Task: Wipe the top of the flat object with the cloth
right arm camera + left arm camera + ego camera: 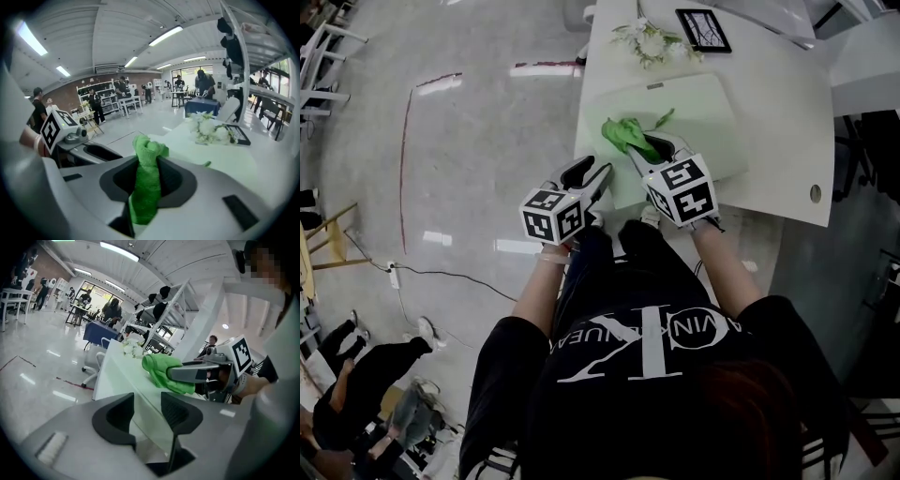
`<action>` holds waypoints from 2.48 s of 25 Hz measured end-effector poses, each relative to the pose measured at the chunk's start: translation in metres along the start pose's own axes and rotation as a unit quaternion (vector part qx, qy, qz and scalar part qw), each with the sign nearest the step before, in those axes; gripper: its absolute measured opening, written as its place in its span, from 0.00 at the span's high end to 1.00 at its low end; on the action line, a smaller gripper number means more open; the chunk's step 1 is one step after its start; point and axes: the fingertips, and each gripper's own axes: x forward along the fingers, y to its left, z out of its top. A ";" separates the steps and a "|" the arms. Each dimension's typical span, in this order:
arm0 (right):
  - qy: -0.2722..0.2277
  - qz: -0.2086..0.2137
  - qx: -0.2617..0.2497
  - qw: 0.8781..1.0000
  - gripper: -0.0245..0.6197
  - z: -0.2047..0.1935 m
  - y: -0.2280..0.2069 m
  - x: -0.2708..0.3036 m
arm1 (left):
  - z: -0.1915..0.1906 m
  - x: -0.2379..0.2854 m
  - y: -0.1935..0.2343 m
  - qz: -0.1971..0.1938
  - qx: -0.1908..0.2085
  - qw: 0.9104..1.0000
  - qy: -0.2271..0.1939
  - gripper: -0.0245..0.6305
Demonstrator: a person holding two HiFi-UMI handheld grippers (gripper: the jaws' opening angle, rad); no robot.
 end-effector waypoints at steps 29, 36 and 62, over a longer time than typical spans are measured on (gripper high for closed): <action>0.056 -0.070 -0.002 0.996 0.83 -0.046 -0.073 -0.023 | 0.002 0.024 0.005 0.032 -0.029 0.999 0.026 0.69; 0.059 -0.135 0.037 0.988 0.83 -0.068 -0.130 -0.061 | 0.008 0.030 0.006 0.040 -0.022 0.998 0.034 0.69; 0.066 -0.242 0.086 0.964 0.83 -0.104 -0.203 -0.113 | 0.015 0.038 0.004 0.042 -0.024 0.998 0.039 0.71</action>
